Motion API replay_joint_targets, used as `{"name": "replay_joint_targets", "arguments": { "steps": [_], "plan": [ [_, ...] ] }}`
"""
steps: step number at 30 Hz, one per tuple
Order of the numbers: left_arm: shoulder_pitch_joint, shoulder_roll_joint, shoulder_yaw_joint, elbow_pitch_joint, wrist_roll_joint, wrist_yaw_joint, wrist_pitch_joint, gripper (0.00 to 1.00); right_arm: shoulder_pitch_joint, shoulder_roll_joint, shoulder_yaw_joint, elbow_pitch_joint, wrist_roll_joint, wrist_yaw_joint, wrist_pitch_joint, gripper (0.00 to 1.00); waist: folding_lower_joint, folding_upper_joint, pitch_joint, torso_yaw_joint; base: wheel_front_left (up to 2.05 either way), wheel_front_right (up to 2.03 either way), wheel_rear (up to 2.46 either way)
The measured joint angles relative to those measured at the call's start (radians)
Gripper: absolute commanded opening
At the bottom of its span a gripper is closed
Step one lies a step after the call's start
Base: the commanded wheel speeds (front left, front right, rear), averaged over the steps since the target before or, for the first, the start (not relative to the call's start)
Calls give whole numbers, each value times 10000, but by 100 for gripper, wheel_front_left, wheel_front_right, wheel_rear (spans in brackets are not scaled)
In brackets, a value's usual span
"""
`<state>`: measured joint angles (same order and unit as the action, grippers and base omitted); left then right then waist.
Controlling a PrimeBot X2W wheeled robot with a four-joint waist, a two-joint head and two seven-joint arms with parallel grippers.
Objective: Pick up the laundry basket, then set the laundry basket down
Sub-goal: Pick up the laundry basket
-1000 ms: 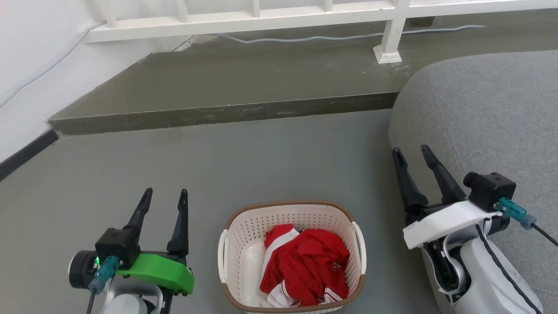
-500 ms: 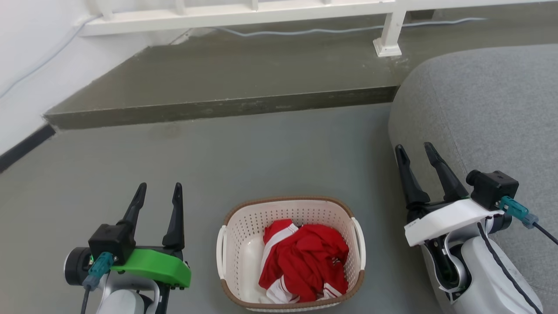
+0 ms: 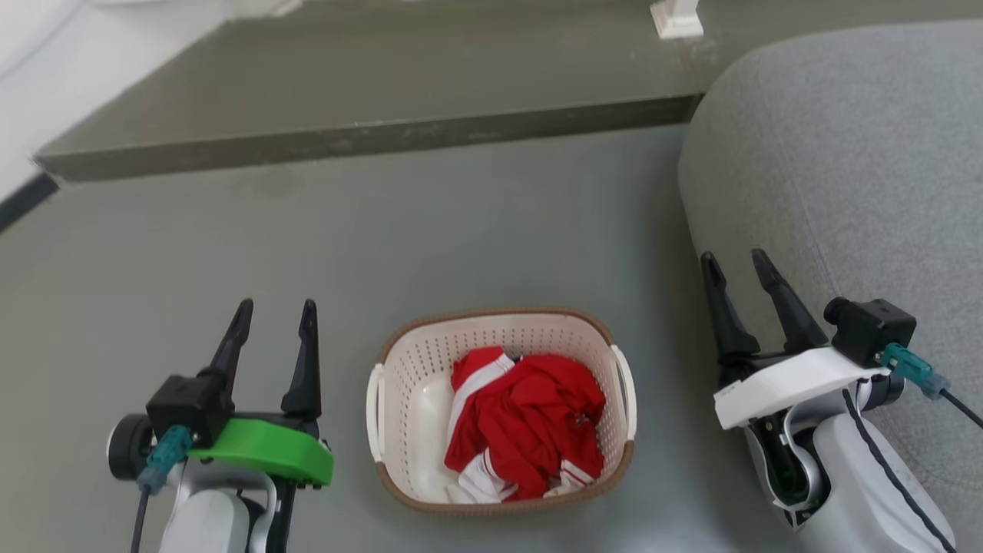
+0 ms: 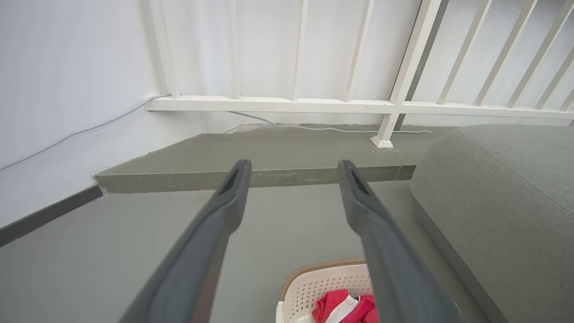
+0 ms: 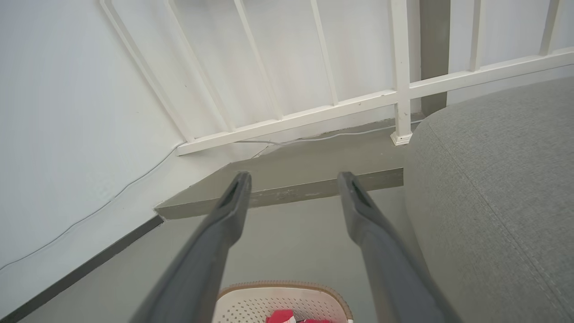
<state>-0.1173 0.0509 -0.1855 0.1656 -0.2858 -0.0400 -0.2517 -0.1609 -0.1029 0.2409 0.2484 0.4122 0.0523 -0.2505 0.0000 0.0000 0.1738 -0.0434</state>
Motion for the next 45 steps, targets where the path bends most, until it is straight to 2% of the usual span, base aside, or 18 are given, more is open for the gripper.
{"name": "replay_joint_targets", "arguments": {
  "steps": [10, 20, 38, 45],
  "plan": [
    [-649, -19, -4, 355, 0, -142, -2, 100, -342, 31, -186, 263, -2, 2, 0, 100, 0, 0, 945, -151, 0, 0, 0],
    [-1406, -35, -217, 1289, 19, -407, -2, 100, -824, 81, -311, 823, -88, 104, -15, 100, 0, 0, 2057, -262, 0, 0, 0],
    [-3438, -98, -713, 3958, -38, -667, 330, 100, -2183, 125, 54, 2980, -105, 368, -15, 100, 1, 0, 4175, -124, 0, 0, 0],
    [-4371, -134, -732, 4874, -441, -702, 571, 100, -3084, 161, 368, 3760, -238, 479, 48, 100, 1, 0, 5033, -20, 0, 0, 0]
  ]
}}
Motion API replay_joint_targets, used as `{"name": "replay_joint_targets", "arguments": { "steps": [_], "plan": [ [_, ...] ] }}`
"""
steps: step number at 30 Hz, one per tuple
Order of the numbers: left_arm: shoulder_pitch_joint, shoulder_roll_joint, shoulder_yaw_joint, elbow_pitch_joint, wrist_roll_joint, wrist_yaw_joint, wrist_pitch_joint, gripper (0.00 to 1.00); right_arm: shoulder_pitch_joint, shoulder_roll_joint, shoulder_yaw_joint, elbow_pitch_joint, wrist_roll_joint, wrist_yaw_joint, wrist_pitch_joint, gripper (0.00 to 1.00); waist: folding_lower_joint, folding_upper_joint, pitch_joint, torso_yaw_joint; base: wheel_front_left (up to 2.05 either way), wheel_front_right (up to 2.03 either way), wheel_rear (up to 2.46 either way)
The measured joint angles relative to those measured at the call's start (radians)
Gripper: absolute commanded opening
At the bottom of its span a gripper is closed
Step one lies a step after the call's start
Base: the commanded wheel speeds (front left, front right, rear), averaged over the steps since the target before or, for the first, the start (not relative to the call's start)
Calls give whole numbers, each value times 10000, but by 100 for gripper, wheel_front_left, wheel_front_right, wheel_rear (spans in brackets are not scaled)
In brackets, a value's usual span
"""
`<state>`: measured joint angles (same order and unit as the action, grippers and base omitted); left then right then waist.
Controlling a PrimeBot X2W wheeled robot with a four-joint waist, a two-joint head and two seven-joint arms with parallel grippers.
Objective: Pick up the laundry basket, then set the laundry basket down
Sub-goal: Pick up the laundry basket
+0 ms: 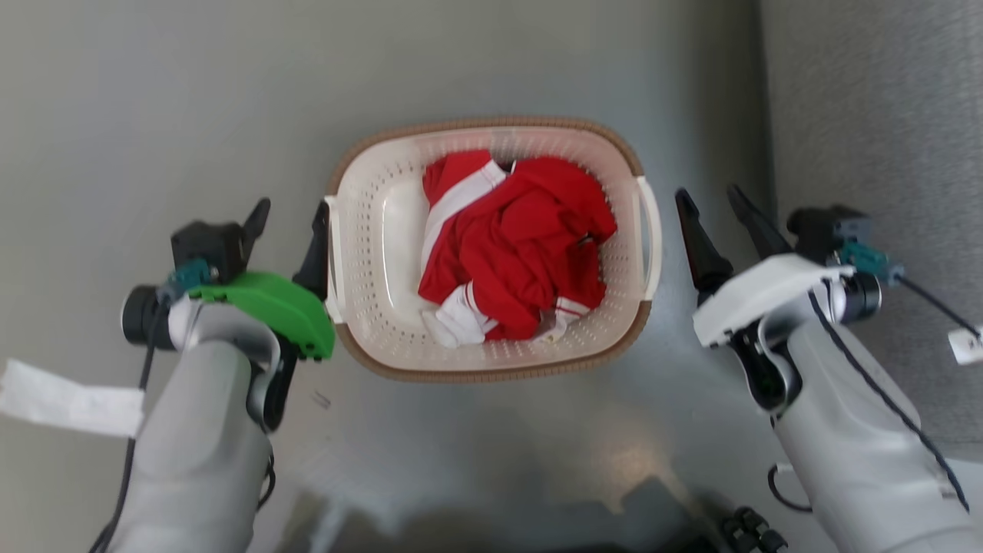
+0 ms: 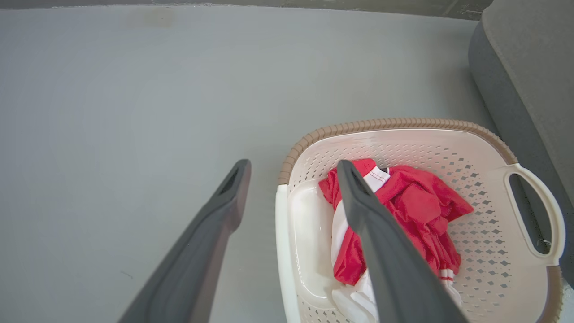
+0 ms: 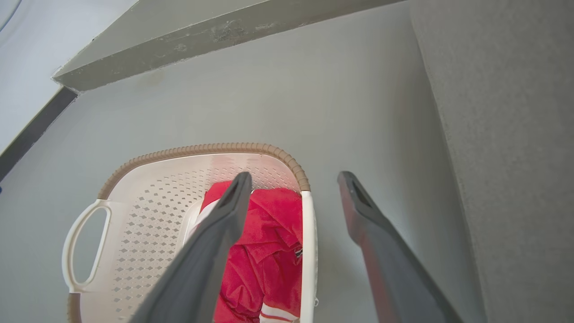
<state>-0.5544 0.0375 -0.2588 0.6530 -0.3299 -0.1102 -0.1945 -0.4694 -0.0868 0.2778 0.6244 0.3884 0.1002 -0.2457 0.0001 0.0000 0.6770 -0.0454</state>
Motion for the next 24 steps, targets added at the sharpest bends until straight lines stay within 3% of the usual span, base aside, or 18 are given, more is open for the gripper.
{"name": "replay_joint_targets", "arguments": {
  "steps": [24],
  "plan": [
    [-2240, -123, -742, 2458, -399, -144, 309, 100, -2421, 165, 671, 2782, 13, 142, 527, 100, 0, 0, 2272, 260, 0, 0, 0]
  ]
}}
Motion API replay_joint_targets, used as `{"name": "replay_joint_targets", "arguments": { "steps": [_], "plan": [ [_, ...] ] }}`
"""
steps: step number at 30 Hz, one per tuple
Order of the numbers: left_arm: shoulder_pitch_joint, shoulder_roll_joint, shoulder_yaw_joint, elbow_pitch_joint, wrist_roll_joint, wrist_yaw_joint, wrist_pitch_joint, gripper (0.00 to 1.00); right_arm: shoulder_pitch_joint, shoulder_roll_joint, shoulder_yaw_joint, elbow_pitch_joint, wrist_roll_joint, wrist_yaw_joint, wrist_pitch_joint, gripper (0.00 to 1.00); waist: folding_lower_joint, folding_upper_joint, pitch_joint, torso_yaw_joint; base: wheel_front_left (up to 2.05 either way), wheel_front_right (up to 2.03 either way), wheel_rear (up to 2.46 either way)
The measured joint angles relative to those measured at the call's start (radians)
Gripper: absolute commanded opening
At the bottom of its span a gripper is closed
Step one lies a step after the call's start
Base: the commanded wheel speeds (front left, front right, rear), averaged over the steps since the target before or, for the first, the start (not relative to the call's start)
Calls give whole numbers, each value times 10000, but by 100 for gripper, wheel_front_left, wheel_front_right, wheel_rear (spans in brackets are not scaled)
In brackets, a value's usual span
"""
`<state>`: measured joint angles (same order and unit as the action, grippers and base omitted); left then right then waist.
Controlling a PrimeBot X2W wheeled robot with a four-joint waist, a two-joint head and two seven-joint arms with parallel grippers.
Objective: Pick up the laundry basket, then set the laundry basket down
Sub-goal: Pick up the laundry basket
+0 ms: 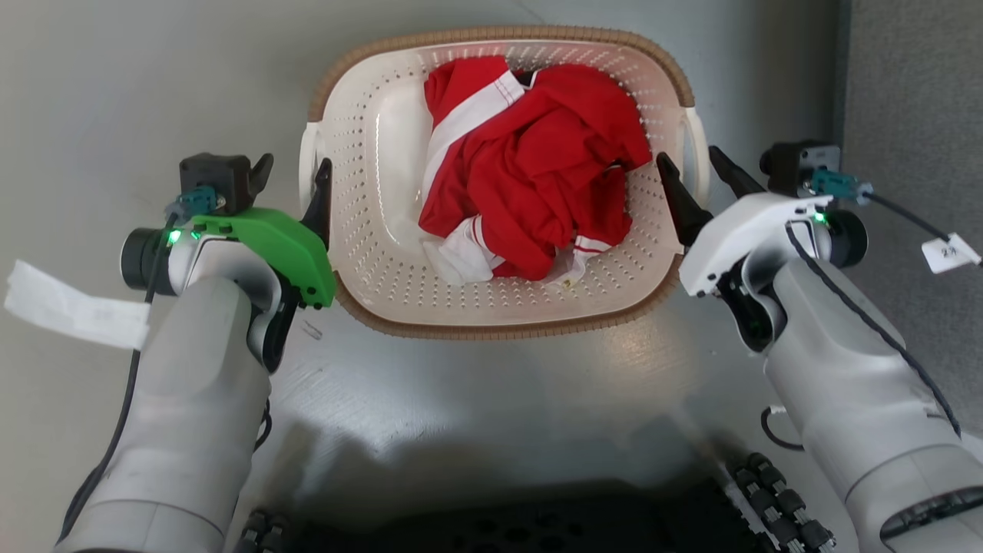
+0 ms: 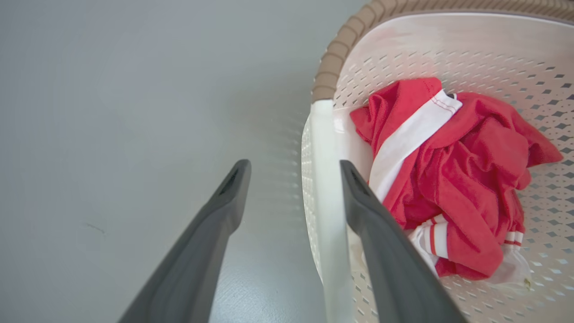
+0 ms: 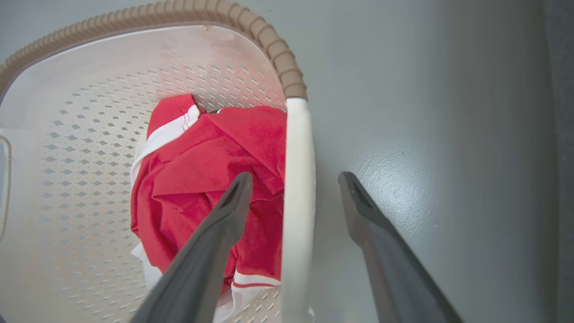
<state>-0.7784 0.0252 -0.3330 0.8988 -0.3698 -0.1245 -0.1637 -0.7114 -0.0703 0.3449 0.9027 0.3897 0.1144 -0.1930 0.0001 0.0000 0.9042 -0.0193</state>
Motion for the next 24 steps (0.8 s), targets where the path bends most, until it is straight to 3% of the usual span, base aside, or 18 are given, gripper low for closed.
{"name": "replay_joint_targets", "arguments": {
  "steps": [18, 20, 21, 22, 24],
  "plan": [
    [-401, -15, -1590, 263, -1632, -31, 134, 100, -866, 44, 341, 1089, 431, 86, -13, 100, 0, 0, 471, -15, 0, 0, 0],
    [-476, -15, -1695, 276, -1699, -31, 130, 84, -911, 44, 401, 1177, 449, 86, -29, 100, 0, 0, 483, -10, 0, 0, 0],
    [-515, -13, -1766, 284, -1735, -31, 130, 80, -941, 46, 430, 1223, 466, 86, -44, 88, 0, 0, 487, -7, 0, 0, 0],
    [-543, -15, -1831, 291, -1755, -29, 127, 51, -970, 48, 453, 1267, 506, 86, -46, 49, -1, 0, 490, -4, 0, 0, 0],
    [-563, -8, -1916, 320, -1902, -31, 84, 0, -1017, 48, 495, 1338, 520, 88, -58, 0, 0, 0, 493, 0, 0, 0, 0]
  ]
}}
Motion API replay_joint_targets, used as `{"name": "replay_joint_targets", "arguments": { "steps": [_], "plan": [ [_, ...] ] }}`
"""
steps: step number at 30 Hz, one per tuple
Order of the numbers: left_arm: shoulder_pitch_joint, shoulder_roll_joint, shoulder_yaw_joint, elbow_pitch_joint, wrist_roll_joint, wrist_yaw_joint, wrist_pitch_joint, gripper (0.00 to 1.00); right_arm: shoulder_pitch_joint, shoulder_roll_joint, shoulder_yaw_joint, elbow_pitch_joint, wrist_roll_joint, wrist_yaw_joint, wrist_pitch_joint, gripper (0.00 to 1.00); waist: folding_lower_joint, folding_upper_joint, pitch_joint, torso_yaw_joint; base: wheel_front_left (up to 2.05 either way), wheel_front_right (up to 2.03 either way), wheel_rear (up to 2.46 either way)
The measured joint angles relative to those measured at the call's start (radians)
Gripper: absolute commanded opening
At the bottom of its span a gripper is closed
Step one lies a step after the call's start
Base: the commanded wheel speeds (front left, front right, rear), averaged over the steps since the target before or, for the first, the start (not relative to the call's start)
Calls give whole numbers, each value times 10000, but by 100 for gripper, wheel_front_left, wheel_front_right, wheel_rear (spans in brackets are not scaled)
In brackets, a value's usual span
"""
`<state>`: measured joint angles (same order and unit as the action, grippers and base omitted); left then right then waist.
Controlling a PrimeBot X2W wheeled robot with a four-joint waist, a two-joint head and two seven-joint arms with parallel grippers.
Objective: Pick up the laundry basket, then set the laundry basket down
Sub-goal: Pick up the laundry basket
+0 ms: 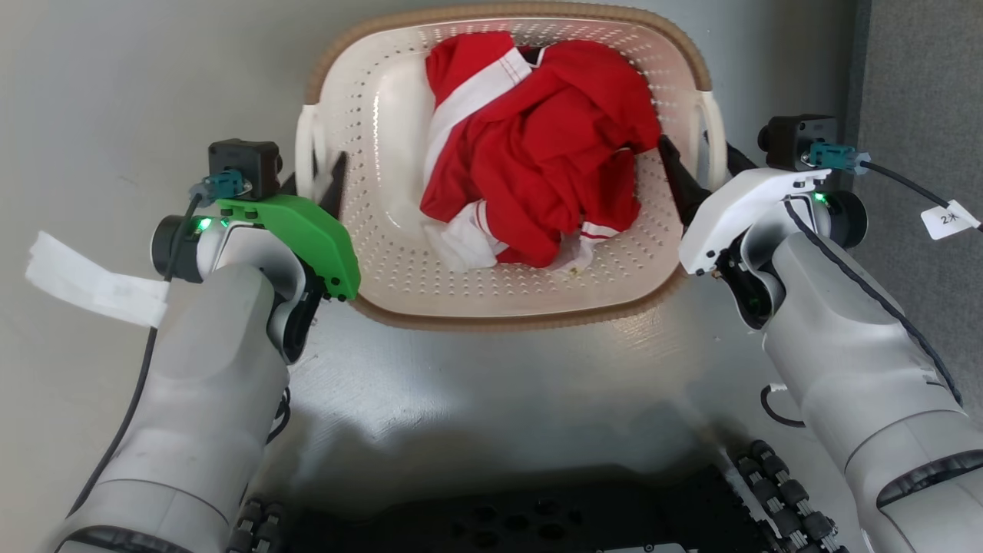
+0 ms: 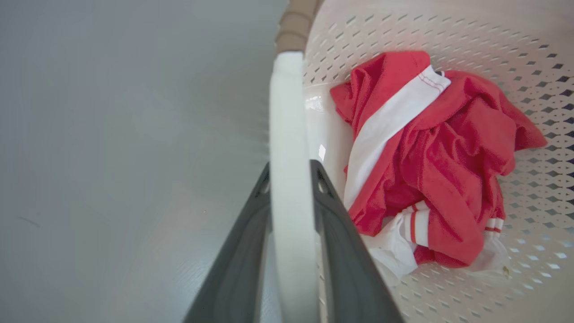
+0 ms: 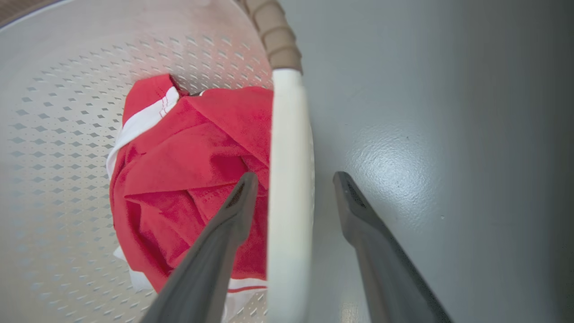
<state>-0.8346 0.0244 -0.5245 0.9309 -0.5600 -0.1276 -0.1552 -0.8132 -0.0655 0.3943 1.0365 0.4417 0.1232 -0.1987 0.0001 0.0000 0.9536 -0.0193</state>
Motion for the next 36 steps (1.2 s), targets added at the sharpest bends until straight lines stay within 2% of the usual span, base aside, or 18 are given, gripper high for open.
{"name": "replay_joint_targets", "arguments": {
  "steps": [19, 29, 36],
  "plan": [
    [-51, 13, -669, 688, -880, 19, -290, 0, 12, -19, 918, 65, 1080, -25, -190, 0, 0, 0, -693, 33, 0, 0, 0],
    [152, 13, -1005, 1124, -1331, 17, -268, 0, 166, -56, 1615, 69, 1720, -29, -194, 0, 0, 0, -1692, -11, 0, 0, 0],
    [586, 13, -1327, 1373, -1843, 15, 228, 0, 597, -69, 2203, 136, 2412, -40, 437, 0, -1, 0, -2732, -93, 0, 0, 0]
  ]
}}
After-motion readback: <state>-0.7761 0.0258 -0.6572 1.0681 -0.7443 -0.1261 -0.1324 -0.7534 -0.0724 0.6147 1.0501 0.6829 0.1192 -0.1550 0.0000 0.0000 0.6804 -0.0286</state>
